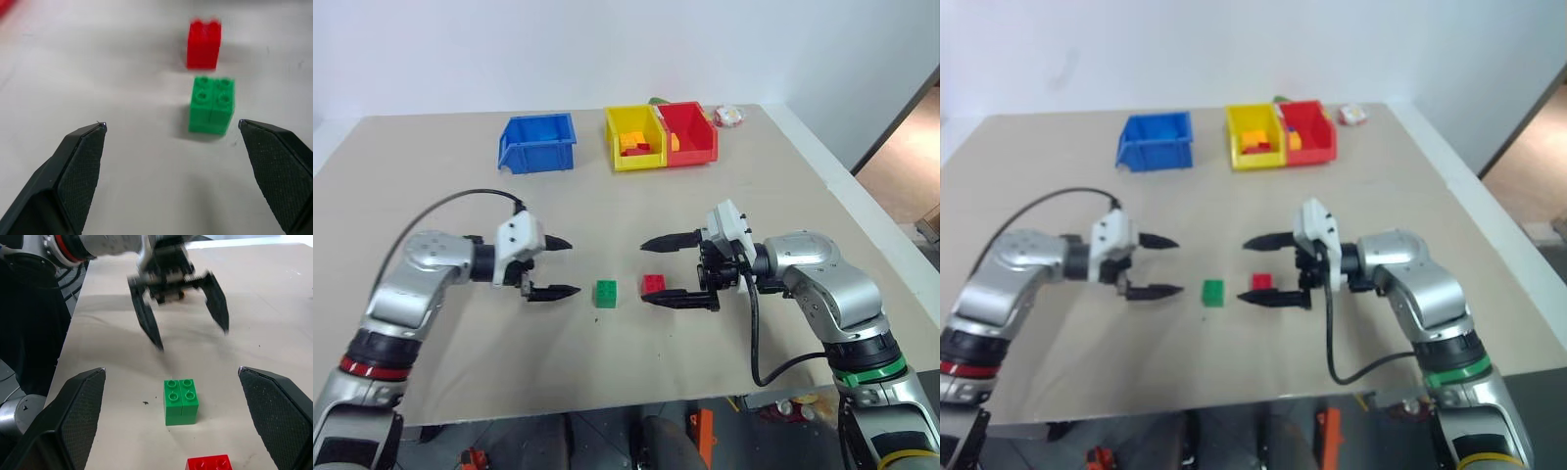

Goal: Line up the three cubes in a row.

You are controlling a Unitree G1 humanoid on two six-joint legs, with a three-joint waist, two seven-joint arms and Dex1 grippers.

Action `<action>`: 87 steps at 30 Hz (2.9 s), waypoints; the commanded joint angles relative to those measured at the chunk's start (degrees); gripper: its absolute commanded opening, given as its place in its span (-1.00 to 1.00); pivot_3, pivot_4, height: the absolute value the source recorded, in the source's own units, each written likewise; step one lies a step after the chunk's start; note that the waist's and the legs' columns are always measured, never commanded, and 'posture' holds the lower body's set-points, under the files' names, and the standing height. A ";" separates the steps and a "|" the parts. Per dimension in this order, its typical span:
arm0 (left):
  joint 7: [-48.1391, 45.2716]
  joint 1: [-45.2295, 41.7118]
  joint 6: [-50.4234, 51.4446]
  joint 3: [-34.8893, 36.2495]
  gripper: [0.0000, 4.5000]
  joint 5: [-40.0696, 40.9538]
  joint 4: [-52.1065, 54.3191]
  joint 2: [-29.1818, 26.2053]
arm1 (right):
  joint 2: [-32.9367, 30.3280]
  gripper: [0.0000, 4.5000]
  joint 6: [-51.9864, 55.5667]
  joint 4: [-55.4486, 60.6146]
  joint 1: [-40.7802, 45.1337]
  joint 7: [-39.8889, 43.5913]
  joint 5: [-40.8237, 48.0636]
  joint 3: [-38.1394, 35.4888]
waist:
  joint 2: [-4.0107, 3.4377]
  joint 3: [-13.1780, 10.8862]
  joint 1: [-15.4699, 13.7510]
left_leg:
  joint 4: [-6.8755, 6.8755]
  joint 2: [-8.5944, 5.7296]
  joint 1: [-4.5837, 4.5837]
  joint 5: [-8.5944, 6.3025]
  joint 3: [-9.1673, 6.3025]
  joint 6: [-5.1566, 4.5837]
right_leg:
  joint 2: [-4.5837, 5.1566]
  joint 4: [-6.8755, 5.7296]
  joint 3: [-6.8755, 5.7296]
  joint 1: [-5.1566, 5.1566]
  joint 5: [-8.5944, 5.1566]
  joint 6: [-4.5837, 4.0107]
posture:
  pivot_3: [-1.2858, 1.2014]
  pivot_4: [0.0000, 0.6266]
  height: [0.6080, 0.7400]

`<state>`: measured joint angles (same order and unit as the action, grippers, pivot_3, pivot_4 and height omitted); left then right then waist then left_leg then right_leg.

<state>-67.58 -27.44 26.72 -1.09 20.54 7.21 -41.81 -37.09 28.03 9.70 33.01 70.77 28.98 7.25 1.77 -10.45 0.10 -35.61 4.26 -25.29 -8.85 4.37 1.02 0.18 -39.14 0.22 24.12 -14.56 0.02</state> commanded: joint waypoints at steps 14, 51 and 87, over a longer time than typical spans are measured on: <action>46.63 13.67 4.05 35.81 0.99 0.21 5.70 11.29 | 2.36 1.00 -3.54 -4.26 4.31 1.21 -0.42 -0.52 | 0.07 0.01 0.47 | -0.04 0.02 0.11 0.00 0.02 0.00 | 0.02 0.02 0.13 -0.11 0.09 0.10 | 0.03 -0.52 1.00; 44.50 23.34 0.23 28.06 0.88 0.91 -2.14 12.84 | 0.04 1.00 -2.38 -3.45 3.81 1.98 -0.99 -0.92 | 0.20 0.07 0.97 | 0.02 0.31 0.14 0.01 0.15 0.01 | 0.12 0.07 0.11 0.10 0.32 -0.30 | 0.03 -0.52 1.00; -13.22 2.30 -20.94 -3.29 -0.40 -0.07 -17.89 1.50 | -1.89 1.00 -2.80 -2.48 4.30 0.60 -1.91 -1.99 | 0.20 0.06 1.22 | 0.12 0.45 0.07 0.00 0.38 0.03 | -0.50 0.11 0.37 0.25 0.28 -0.35 | 0.03 -0.52 1.00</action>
<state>-79.27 -24.21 7.39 -4.79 20.30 -10.39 -39.22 -38.10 25.66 5.05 36.38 71.29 26.66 7.09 1.97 -10.39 1.32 -35.48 4.72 -25.23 -8.85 4.74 1.05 -0.35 -39.04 0.60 24.38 -14.29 -0.32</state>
